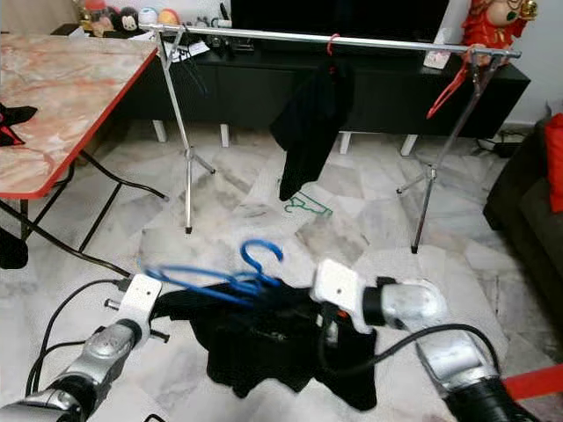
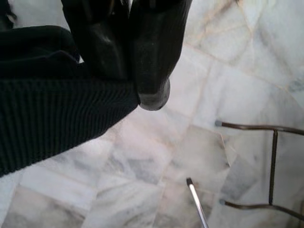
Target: Hang hanger
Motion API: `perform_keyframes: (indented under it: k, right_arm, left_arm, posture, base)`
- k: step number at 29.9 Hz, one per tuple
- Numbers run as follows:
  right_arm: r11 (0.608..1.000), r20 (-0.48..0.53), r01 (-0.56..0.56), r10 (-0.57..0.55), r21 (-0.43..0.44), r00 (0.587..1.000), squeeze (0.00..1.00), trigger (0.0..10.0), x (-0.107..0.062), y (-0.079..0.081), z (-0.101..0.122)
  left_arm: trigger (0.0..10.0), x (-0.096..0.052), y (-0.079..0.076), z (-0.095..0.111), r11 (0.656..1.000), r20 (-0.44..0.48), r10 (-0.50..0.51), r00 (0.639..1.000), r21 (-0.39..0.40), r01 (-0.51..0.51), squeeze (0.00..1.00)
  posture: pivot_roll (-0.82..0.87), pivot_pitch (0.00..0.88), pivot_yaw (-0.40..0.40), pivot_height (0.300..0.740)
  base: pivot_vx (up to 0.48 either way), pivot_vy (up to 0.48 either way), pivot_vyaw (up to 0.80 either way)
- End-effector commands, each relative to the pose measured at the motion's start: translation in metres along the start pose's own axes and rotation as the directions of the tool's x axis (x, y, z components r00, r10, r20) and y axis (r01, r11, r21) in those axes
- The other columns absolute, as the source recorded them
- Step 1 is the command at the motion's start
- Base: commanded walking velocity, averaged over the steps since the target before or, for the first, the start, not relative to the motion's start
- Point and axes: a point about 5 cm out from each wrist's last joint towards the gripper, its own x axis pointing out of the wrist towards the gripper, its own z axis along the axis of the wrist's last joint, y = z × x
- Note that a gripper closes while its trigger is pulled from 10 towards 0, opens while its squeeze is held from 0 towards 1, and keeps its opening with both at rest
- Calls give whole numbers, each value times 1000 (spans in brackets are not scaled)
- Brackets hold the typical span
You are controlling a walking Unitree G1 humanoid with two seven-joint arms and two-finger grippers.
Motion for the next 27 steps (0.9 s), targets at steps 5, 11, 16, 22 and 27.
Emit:
perform_keyframes:
  k: [5, 11, 16, 22, 27]
  right_arm:
    - [992, -190, 47, -69, -119, 979, 0, 0, -16, -11, -17]
    - [986, -192, 79, -106, -144, 976, 0, 0, -17, -17, -19]
    - [988, -176, 69, -93, -141, 980, 0, 0, -17, -17, -16]
    - [972, -342, -9, -74, -235, 937, 0, 0, -22, -13, -33]
    - [961, -392, -51, -62, -273, 918, 0, 0, -21, -13, -37]
  left_arm:
    - [10000, -4, 11, -11, 1000, -51, 28, 998, -12, -29, 0]
    - [10000, -4, 11, -10, 1000, -46, 23, 999, -9, -23, 0]
    - [10000, -4, 11, -10, 1000, -47, 18, 999, -5, -18, 0]
    - [10000, -3, 12, -8, 1000, -46, 24, 999, -2, -25, 0]
    - [10000, -2, 14, -5, 1000, -43, 31, 999, 0, -31, 0]
  posture:
    - [-108, 122, -29, 740]
    - [-104, 124, -27, 740]
    - [-102, 124, -24, 740]
    - [-102, 121, -23, 740]
    - [-99, 118, -22, 740]
  base:
    - [0, 0, 0]
    - [0, 0, 0]
    - [0, 0, 0]
    - [0, 0, 0]
    - [0, 0, 0]
